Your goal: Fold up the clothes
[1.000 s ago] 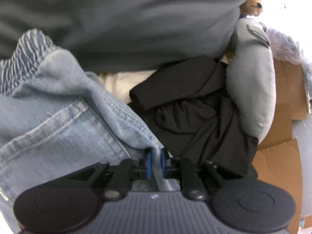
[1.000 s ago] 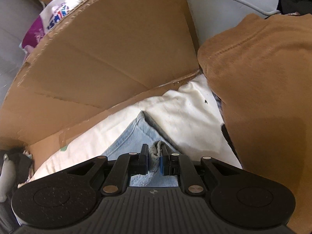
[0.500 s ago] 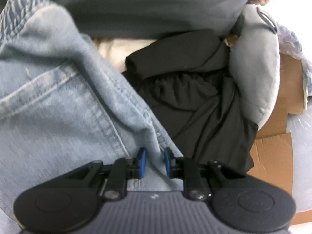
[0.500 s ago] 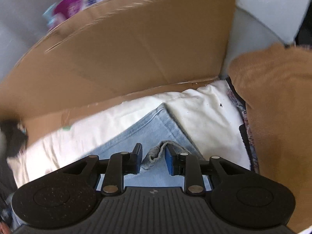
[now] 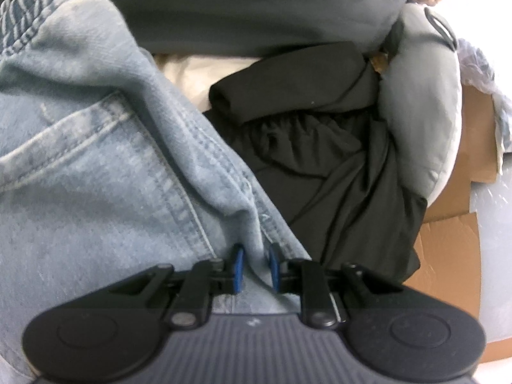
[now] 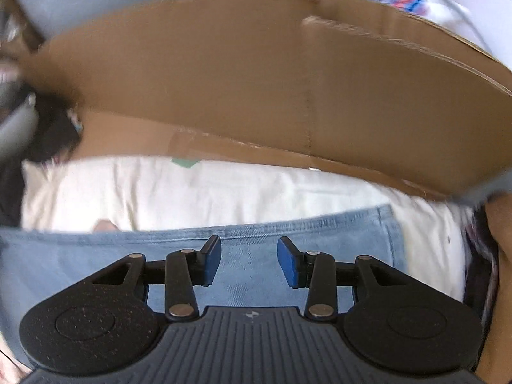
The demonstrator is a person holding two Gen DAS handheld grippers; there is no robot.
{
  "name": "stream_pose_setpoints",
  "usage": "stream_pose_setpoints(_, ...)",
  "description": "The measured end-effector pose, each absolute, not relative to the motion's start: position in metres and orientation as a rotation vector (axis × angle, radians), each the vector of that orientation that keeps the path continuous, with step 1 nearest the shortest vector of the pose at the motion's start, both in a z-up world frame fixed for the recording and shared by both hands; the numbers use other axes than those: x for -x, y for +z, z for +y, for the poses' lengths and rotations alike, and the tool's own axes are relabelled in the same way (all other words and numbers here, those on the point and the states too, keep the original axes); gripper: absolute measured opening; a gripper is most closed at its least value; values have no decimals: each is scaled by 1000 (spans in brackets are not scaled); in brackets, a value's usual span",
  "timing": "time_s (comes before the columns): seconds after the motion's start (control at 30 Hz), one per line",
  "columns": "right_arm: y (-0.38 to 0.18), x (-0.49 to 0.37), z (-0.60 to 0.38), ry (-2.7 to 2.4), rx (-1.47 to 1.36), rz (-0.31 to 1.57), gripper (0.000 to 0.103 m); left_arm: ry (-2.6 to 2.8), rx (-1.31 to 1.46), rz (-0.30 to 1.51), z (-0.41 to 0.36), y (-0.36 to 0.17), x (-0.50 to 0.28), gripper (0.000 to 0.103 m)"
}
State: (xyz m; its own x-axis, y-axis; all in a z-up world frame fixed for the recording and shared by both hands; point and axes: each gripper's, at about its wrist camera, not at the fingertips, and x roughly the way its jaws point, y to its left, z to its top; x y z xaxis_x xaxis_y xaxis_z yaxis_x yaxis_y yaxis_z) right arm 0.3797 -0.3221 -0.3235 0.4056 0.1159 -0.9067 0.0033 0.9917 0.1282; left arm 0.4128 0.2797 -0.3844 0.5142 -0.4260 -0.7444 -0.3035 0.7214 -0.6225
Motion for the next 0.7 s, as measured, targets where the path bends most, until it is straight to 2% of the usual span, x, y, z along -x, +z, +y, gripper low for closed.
stream_pose_setpoints(0.2,-359,-383,-292,295,247,1133,46,-73,856,1105,287,-386,-422,15)
stream_pose_setpoints(0.7,-393,-395,-241,546,532,1108,46,-53,843,1084,285,-370,-422,6)
